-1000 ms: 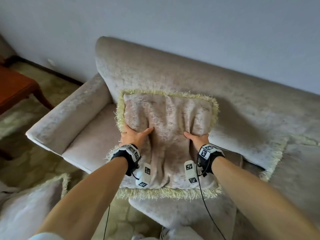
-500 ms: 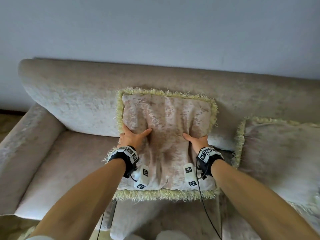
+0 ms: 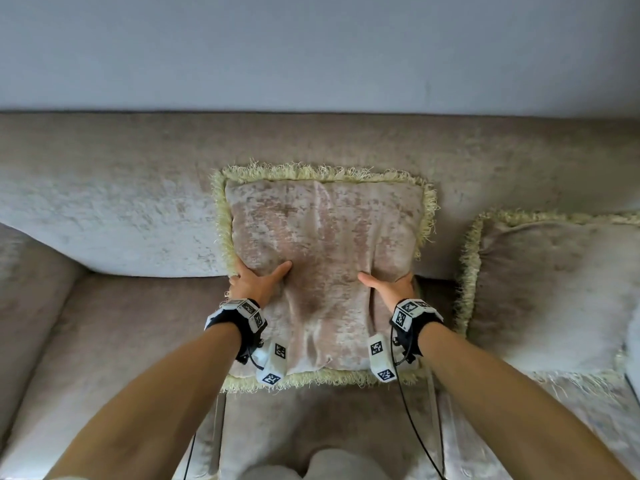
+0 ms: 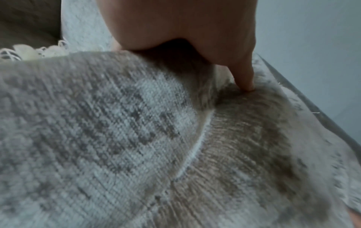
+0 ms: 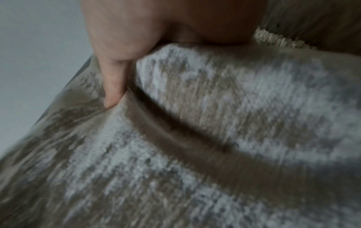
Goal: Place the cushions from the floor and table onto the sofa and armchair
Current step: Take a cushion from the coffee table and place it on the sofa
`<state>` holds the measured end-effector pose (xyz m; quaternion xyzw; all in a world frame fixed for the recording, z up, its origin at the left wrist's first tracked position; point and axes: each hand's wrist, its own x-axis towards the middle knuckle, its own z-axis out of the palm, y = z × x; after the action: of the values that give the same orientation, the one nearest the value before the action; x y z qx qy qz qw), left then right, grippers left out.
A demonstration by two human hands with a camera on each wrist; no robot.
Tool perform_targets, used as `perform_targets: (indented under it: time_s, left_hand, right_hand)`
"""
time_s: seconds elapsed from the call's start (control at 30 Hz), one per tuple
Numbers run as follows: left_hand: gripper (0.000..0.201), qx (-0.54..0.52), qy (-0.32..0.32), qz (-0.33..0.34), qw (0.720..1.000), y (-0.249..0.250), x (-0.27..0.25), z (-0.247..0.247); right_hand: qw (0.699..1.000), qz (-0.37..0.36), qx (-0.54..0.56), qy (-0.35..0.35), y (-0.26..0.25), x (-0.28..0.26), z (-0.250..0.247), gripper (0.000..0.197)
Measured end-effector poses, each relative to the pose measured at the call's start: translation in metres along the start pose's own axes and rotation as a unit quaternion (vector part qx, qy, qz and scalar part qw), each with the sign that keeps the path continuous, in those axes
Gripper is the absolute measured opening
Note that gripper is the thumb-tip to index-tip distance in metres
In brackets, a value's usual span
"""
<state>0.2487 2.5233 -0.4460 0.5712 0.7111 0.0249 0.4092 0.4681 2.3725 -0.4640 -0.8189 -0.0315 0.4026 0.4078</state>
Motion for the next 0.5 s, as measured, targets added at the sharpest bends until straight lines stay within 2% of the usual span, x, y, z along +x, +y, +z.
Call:
perform_targets:
  time_s: [0.2,0.37,0.43,0.5]
  left_hand:
    - [0.128,0.004,-0.019,-0.001,1.0,-0.004,0.011,0.016]
    - [0.128,-0.049,-0.043,-0.003,0.998,-0.02,0.023,0.035]
    - [0.121,-0.059,-0.058,-0.007,0.997,-0.023,0.022,0.044]
    - [0.129,-0.061,-0.078,-0.014,0.995,-0.027,0.02,0.054]
  right_hand:
    - [0.999,0.007,-0.026,-0.02,0.01,0.02,-0.003,0.138]
    - [0.999,0.007,-0.033,-0.022,0.025,0.034,-0.013,0.131]
    - [0.999,0.02,-0.037,-0.018,0.036,0.038,-0.018,0.13]
    - [0.997,0.054,-0.047,-0.022,0.049,0.043,-0.028,0.131]
